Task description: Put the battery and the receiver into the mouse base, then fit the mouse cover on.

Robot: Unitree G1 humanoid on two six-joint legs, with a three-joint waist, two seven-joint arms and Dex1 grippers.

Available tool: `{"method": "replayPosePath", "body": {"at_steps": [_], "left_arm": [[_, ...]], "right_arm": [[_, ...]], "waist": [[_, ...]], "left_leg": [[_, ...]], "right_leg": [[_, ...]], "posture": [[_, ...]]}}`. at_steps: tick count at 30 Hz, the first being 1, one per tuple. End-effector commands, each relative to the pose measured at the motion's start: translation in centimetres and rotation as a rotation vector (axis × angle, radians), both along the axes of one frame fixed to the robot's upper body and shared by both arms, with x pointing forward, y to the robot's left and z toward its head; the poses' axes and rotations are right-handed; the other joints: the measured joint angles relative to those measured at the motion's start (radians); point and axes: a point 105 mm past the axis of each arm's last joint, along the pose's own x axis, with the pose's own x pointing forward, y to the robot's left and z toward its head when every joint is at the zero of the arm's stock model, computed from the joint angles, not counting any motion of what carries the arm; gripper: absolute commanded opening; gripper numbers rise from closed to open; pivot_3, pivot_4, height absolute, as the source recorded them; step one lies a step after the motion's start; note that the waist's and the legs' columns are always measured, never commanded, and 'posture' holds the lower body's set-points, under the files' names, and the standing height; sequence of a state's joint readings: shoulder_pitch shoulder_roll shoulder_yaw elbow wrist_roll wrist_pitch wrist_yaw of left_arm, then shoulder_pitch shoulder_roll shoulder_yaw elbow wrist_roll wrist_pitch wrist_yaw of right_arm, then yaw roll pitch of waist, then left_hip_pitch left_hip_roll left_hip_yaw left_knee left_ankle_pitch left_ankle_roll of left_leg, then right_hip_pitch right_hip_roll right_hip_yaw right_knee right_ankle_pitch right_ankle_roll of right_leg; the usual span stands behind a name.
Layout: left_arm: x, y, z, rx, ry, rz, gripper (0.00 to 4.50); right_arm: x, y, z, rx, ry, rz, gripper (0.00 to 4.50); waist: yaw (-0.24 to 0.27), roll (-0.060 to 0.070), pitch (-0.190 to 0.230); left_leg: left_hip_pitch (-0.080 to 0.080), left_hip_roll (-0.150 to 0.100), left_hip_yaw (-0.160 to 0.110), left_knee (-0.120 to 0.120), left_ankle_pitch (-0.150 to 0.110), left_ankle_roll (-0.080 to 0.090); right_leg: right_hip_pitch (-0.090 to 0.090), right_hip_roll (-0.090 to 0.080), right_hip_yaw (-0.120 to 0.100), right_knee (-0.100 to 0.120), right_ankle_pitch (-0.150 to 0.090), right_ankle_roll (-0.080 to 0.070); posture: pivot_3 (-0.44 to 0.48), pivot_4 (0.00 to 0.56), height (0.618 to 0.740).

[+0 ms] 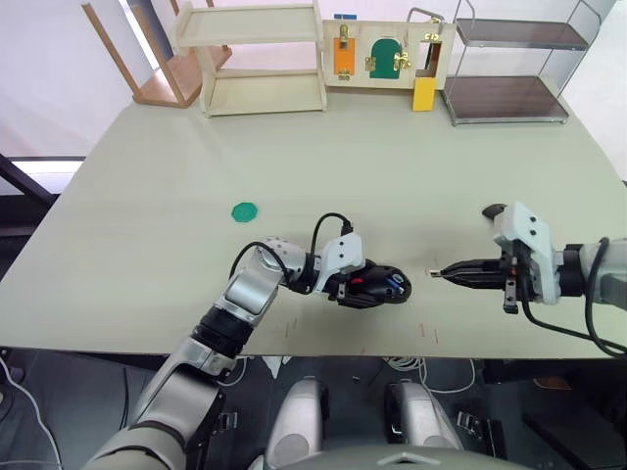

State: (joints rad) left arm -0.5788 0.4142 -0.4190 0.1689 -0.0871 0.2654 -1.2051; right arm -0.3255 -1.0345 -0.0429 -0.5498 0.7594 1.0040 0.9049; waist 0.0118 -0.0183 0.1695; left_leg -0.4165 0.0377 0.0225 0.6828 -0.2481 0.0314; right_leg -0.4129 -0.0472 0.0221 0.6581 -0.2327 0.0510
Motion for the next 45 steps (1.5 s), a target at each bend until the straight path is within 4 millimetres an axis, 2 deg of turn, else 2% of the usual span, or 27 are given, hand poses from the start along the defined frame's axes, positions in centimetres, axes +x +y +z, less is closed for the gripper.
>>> {"method": "replayPosePath", "body": {"at_steps": [1,12,16,20,27,45], "left_arm": [[-0.3,-0.8,0.4,0.001,-0.020,-0.034,2.93],[-0.7,-1.0,-0.7,0.080,0.004,-0.028,2.93],[-1.0,-1.2,-0.8,0.081,0.009,-0.033,2.93],[-1.0,-1.1,-0.8,0.094,0.007,-0.023,2.93],[-1.3,-1.2,-0.7,0.110,0.010,-0.022,2.93],[-1.1,-1.3,-0.5,0.136,0.019,-0.010,2.93]], "right_arm": [[0.0,0.4,0.4,-0.050,0.013,0.009,0.00],[1.6,0.8,-0.3,-0.343,0.288,-0.108,0.00],[1.0,1.5,0.0,-0.400,0.395,-0.058,0.00],[1.8,2.2,0.3,-0.421,0.450,-0.071,0.00],[4.1,2.9,0.8,-0.465,0.401,-0.172,0.00],[4.1,6.5,0.0,-0.488,0.408,-0.178,0.00]], "waist": [[-0.001,0.000,0.000],[0.001,0.000,0.000],[0.003,0.001,0.000],[0.001,0.001,0.000],[-0.002,0.001,0.000],[0.001,0.001,0.000]], "left_leg": [[0.000,0.000,0.000,0.000,0.000,0.000],[-0.001,0.000,-0.001,0.000,0.000,0.000],[-0.001,0.000,-0.002,-0.001,0.000,0.000],[-0.001,0.000,-0.002,-0.001,0.000,0.000],[-0.002,0.000,-0.002,-0.002,0.000,0.000],[-0.003,0.000,-0.003,-0.002,0.000,0.000]], "right_leg": [[0.000,0.000,0.000,0.000,0.000,0.000],[-0.001,-0.001,0.001,-0.001,0.000,0.000],[-0.001,-0.002,0.000,-0.001,0.000,0.000],[-0.002,-0.003,0.000,-0.002,0.000,0.000],[-0.002,-0.003,0.000,-0.002,0.000,0.000],[-0.003,-0.003,-0.001,-0.002,0.000,0.000]], "posture": [[0.000,0.150,0.740],[0.000,0.150,0.740],[0.000,0.150,0.740],[0.000,0.150,0.740],[0.000,0.150,0.740],[0.000,0.150,0.740]]}}
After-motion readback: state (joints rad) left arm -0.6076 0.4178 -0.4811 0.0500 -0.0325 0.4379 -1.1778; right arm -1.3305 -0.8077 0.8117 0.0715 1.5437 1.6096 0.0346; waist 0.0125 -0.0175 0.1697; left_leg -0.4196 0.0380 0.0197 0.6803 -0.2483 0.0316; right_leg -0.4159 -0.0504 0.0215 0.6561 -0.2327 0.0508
